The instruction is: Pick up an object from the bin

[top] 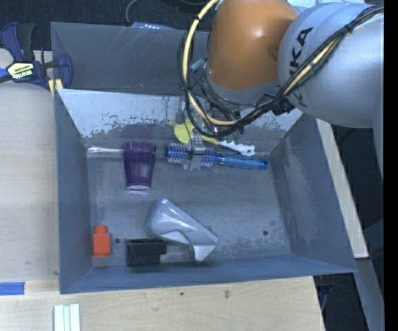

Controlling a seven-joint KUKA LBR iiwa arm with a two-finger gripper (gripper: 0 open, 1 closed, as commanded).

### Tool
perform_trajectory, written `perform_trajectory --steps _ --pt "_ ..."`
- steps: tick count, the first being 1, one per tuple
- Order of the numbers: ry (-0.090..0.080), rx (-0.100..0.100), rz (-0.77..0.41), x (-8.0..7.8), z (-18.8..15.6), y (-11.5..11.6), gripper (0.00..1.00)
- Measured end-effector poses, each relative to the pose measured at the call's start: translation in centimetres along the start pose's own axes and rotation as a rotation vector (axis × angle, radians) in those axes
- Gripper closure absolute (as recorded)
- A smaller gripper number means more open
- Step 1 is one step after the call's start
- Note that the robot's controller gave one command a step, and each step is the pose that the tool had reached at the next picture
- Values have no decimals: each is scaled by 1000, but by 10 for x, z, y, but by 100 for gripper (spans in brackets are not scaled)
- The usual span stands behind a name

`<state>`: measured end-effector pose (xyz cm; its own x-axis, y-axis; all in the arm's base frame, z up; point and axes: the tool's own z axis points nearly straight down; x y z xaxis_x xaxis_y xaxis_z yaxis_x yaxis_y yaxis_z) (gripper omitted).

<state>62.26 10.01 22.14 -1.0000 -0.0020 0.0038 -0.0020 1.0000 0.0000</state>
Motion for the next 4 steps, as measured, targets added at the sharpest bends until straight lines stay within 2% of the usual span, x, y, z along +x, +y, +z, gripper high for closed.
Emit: perform_trajectory --steps 1,2,3,4 --pt "-7 -1 1 -1 -5 0 0" --pt "-14 -2 -14 -1 34 -16 0" --pt "-2 0 -156 -1 58 -31 0" --pt "-15 -2 -108 -3 58 -45 0"
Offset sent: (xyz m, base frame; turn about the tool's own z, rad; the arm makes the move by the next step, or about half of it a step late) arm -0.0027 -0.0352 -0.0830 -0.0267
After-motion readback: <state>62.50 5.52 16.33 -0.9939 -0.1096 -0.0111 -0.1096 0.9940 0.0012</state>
